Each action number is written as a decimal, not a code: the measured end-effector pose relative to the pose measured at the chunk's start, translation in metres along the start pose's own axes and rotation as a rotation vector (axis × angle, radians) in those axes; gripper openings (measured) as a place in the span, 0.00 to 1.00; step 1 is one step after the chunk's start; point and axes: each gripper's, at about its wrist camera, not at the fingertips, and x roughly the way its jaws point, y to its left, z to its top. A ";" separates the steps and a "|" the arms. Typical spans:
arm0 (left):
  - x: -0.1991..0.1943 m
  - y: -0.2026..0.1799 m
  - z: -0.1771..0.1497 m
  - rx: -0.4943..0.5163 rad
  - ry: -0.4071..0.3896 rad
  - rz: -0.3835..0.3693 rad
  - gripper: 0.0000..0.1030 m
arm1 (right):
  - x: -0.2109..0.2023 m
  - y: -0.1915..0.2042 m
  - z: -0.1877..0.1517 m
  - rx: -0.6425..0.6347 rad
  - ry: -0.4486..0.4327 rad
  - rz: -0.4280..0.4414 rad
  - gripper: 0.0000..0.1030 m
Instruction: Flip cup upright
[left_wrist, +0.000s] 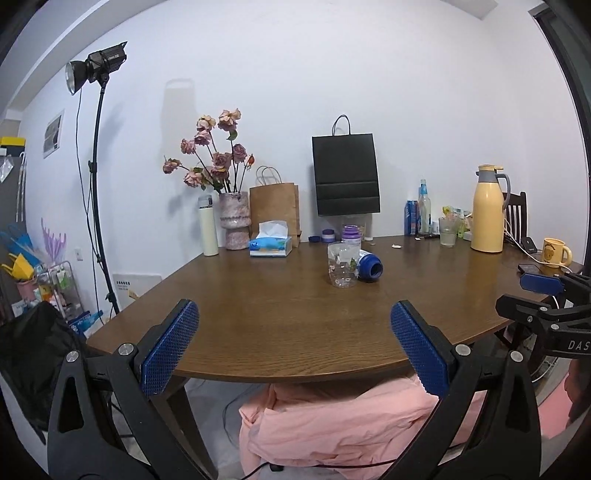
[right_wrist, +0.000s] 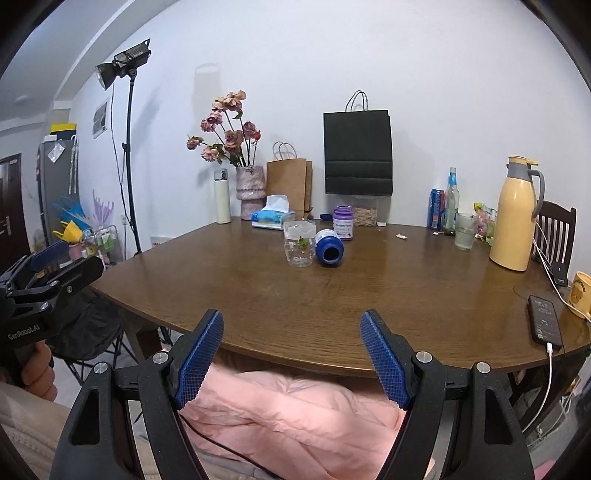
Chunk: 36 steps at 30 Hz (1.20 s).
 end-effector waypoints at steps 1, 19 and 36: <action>0.000 0.000 0.000 0.000 0.000 -0.001 1.00 | 0.000 0.000 0.000 -0.001 0.001 0.000 0.79; -0.001 0.004 0.001 -0.001 0.003 -0.013 1.00 | -0.001 -0.003 -0.001 0.009 -0.016 -0.013 0.79; -0.001 0.006 0.001 0.001 0.004 -0.019 1.00 | -0.001 -0.005 -0.001 0.014 -0.017 -0.014 0.79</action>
